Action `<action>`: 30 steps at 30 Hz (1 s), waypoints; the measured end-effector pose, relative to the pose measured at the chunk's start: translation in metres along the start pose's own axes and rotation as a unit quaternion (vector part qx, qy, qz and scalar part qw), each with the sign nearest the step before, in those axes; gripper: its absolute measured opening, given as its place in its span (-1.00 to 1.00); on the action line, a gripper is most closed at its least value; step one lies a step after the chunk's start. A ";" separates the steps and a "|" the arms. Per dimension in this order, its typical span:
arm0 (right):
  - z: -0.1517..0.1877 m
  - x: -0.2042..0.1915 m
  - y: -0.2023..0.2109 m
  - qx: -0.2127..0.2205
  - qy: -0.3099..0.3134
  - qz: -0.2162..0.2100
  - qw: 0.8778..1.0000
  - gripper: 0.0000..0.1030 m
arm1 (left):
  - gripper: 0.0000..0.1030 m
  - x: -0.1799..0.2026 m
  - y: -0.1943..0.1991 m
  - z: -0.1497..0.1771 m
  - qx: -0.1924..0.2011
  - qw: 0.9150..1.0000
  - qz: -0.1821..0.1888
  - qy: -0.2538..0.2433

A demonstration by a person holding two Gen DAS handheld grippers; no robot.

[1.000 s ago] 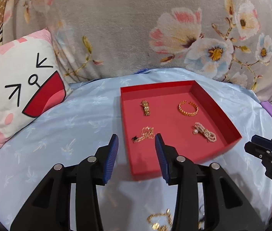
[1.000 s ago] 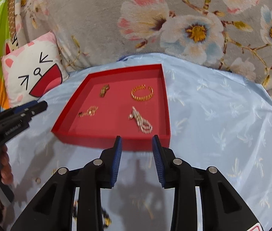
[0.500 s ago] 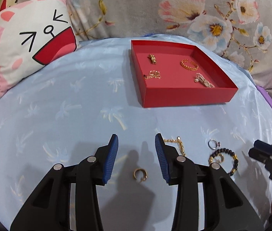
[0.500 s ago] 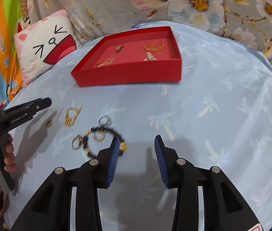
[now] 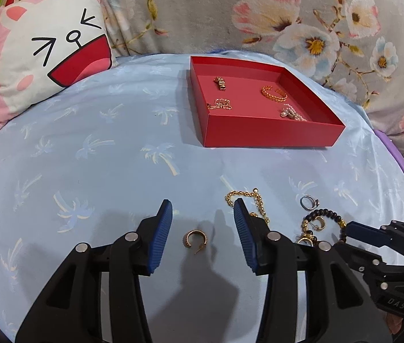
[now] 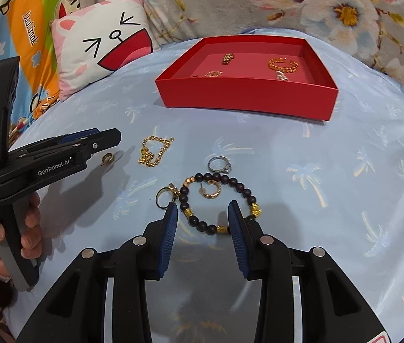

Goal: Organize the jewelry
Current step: 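Move left tool toward the gold hoop earring while right tool approaches the black bead bracelet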

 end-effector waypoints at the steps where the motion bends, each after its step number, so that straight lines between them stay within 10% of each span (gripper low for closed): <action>1: 0.000 -0.001 -0.002 -0.002 0.002 -0.001 1.000 -0.32 | -0.16 0.000 -0.001 0.000 -0.002 1.000 0.001 0.001; 14: 0.007 -0.009 -0.012 -0.015 0.034 0.017 0.999 -0.83 | -0.09 0.001 -0.005 0.003 -0.016 1.000 0.004 -0.001; 30: 0.014 0.033 0.012 -0.010 -0.041 0.045 0.998 -0.87 | -0.02 0.022 -0.014 0.007 -0.035 0.999 0.016 -0.032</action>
Point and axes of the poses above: each gripper's, at about its wrist camera, not at the fingertips, and y roughly against the way its jaws point, x to its right, z to its underside, the point moved 1 cm from there along -y, roughly the way its jaws point, and after that the axes turned 14 degrees about x, right-handed, at the moved point
